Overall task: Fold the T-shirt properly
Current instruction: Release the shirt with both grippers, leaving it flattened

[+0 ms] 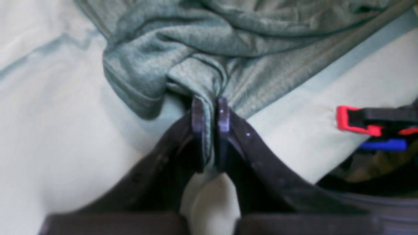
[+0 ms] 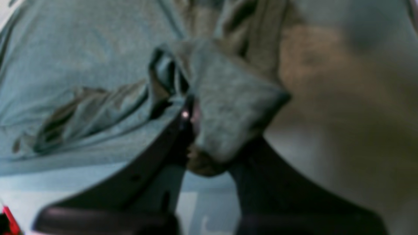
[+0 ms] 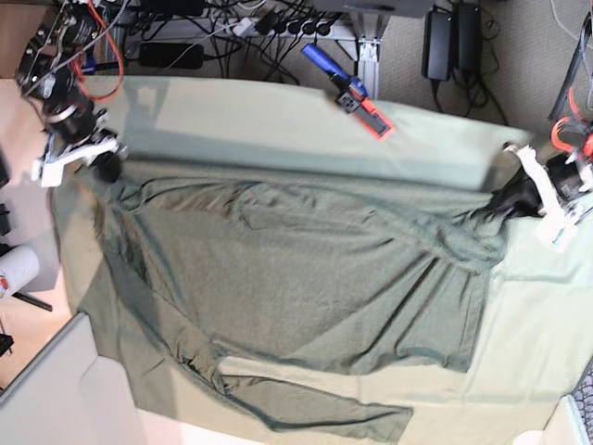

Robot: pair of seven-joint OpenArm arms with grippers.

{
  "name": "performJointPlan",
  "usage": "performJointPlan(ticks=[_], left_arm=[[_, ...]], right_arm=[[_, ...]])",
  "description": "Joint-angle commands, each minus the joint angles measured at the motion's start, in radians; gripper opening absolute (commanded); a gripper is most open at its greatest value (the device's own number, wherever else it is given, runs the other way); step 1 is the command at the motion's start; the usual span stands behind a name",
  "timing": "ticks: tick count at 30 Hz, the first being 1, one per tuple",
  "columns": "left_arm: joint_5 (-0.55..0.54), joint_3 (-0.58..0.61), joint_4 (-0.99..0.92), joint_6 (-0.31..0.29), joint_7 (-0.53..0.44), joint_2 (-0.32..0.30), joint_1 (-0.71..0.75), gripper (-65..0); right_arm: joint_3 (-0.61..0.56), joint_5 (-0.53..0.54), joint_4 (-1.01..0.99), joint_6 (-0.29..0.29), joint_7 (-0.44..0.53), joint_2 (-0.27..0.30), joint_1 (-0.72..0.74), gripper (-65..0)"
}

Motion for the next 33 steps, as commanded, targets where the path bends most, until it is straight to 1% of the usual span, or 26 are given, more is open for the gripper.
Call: performJointPlan(ticks=[1, 6, 14, 17, 22, 26, 30, 31, 32, 33], left_arm=[[-0.023, -0.029, 0.029, -0.012, -0.008, -0.017, 0.012, -65.0], [-0.054, -0.093, 0.102, -0.012, 0.006, -0.017, 0.121, -65.0], [-0.056, -0.098, 0.166, -0.012, 0.005, -0.016, 0.237, -65.0], [-0.054, -0.098, 0.166, -0.012, -0.007, -0.016, 0.255, -65.0], [0.013, -0.098, 0.160, -0.012, -0.041, -0.016, 0.255, -65.0], [0.020, -0.098, 0.159, -0.012, -0.049, -0.016, 0.256, -65.0], [0.020, -0.098, 0.159, -0.012, -0.062, -0.016, 0.257, -64.9], [0.028, -0.098, 0.159, -0.012, -0.076, -0.016, 0.259, -57.5], [0.039, -0.098, 0.159, -0.012, -0.082, -0.016, 0.259, -50.3], [0.050, -0.098, 0.159, -0.012, -0.086, -0.016, 0.258, -44.2]], right_arm=[[0.010, 0.011, 0.029, 0.003, 0.021, 0.024, -0.016, -65.0], [0.059, 0.015, 0.072, 0.003, 0.020, 0.024, -0.106, -65.0], [0.155, 0.026, 0.076, 0.004, 0.021, 0.024, -0.208, -65.0], [0.157, 0.023, 0.076, 0.004, 0.024, 0.024, -0.222, -65.0], [0.157, -0.003, 0.076, 0.003, 0.048, 0.024, -0.221, -65.0], [0.157, -0.024, 0.075, 0.004, 0.048, 0.023, -0.222, -64.9], [0.157, -0.055, 0.071, 0.003, 0.048, 0.024, -0.222, -38.0], [0.157, -0.056, 0.069, 0.003, 0.050, 0.024, -0.222, -33.2], [0.157, -0.056, 0.068, 0.003, 0.051, 0.023, -0.222, -30.3], [0.157, -0.056, 0.068, 0.003, 0.051, 0.024, -0.221, -29.8]])
